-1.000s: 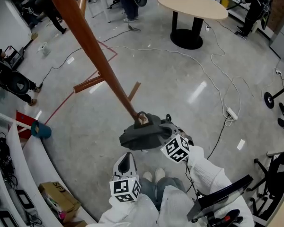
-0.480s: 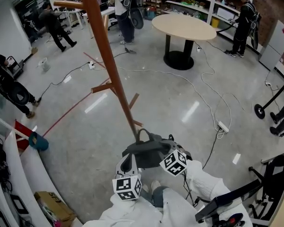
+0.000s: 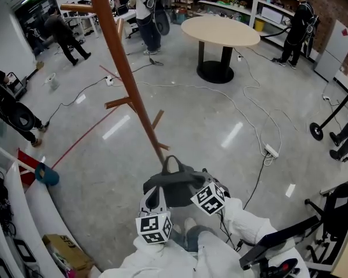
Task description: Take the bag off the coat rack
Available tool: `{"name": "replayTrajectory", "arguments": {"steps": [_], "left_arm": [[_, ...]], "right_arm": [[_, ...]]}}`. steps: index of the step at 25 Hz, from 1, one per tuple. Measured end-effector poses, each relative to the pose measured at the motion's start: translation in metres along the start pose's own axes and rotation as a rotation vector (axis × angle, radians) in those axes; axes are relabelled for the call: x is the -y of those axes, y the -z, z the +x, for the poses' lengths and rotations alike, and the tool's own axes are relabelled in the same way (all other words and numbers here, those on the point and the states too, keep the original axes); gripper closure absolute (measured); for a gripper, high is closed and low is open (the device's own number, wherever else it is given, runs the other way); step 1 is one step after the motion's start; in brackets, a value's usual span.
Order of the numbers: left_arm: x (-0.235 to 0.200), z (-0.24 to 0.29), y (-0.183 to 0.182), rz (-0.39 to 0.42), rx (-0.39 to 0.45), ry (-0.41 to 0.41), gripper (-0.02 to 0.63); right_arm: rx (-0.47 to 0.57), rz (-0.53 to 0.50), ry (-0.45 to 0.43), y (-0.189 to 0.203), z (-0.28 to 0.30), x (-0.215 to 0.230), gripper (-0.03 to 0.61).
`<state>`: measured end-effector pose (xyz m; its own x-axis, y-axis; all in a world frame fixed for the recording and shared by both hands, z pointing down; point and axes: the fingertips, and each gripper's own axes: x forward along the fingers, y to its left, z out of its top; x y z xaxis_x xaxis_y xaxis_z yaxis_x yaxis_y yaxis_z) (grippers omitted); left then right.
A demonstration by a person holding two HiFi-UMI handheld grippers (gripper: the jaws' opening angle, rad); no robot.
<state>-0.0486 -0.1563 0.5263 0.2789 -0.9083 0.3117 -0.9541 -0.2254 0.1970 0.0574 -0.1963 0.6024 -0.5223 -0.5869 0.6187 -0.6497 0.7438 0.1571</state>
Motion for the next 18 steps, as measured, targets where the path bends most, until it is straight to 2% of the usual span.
{"name": "replayTrajectory", "arguments": {"steps": [11,18], "left_arm": [[0.005,-0.031,-0.021,0.03,0.075,0.072,0.612],[-0.021,-0.087,-0.004,0.035,0.057,0.089,0.612]], "right_arm": [[0.029,0.006,0.075,-0.037,-0.022,-0.029,0.503],[0.007,0.071,0.153,-0.032,-0.035,-0.072,0.503]]}}
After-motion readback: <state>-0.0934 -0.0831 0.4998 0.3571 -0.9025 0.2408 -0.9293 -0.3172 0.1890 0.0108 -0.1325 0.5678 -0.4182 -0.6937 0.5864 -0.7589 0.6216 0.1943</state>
